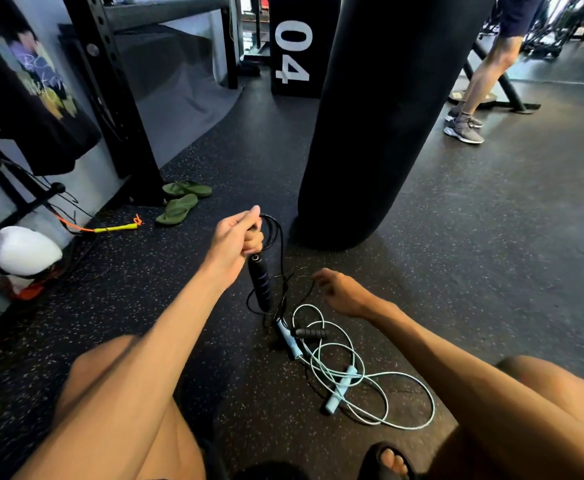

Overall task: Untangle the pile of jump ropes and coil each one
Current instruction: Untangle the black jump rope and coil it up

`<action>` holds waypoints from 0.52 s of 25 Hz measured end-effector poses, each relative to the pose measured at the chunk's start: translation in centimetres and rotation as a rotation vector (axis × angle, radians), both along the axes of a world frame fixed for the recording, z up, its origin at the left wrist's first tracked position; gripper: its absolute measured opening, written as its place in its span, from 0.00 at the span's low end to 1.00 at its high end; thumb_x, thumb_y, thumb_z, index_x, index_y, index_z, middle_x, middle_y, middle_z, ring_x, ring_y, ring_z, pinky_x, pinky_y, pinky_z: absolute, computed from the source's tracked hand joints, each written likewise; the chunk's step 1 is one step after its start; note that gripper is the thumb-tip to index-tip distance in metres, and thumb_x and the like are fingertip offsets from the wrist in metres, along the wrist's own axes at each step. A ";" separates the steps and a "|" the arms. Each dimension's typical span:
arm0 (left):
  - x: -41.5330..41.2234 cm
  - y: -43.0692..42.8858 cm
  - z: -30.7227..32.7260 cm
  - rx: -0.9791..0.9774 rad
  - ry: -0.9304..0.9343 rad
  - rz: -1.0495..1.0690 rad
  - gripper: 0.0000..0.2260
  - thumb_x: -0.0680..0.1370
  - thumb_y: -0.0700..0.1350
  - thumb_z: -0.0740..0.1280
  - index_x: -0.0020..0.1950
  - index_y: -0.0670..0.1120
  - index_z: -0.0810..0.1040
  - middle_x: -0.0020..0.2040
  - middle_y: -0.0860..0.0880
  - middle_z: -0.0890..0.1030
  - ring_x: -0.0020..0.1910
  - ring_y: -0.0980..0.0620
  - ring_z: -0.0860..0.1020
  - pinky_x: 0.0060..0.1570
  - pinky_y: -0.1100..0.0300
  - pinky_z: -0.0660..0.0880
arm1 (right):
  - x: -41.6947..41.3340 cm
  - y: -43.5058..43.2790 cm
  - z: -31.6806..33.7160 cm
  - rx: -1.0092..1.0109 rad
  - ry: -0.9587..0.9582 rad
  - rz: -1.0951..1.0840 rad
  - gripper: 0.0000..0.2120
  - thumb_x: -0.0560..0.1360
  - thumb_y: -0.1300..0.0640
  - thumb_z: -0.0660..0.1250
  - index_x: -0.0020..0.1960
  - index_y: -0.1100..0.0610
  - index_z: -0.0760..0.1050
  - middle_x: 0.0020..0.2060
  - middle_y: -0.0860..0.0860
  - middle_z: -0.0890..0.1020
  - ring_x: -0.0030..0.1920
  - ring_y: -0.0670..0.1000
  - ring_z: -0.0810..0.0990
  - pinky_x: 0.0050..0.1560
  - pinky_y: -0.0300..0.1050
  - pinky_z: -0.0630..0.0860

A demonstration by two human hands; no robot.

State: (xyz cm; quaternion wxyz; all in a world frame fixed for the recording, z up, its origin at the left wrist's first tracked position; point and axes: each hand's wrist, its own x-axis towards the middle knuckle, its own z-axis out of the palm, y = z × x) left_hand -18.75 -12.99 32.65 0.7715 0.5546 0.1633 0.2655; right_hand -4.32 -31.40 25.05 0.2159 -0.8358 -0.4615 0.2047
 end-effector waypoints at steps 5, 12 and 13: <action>-0.7 0.6 0.8 -0.041 -0.048 -0.044 0.16 0.82 0.46 0.62 0.35 0.46 0.69 0.26 0.54 0.57 0.24 0.57 0.53 0.28 0.60 0.50 | -0.2 1.5 -1.5 -0.066 0.012 -0.034 0.21 0.75 0.66 0.60 0.68 0.60 0.71 0.60 0.59 0.81 0.62 0.58 0.79 0.62 0.47 0.74; -1.1 0.0 2.0 -0.123 -0.058 -0.157 0.16 0.82 0.46 0.61 0.34 0.45 0.68 0.26 0.54 0.54 0.24 0.57 0.54 0.27 0.61 0.52 | -1.5 3.4 -0.2 0.373 -0.053 -0.038 0.16 0.76 0.50 0.69 0.61 0.55 0.76 0.51 0.51 0.79 0.50 0.47 0.79 0.53 0.39 0.75; -1.1 -0.2 2.0 -0.136 -0.054 -0.171 0.16 0.82 0.46 0.61 0.34 0.45 0.67 0.27 0.53 0.53 0.23 0.58 0.54 0.26 0.62 0.52 | -1.8 3.7 0.2 0.360 -0.025 -0.016 0.13 0.76 0.49 0.69 0.57 0.54 0.78 0.49 0.50 0.81 0.47 0.47 0.80 0.51 0.40 0.76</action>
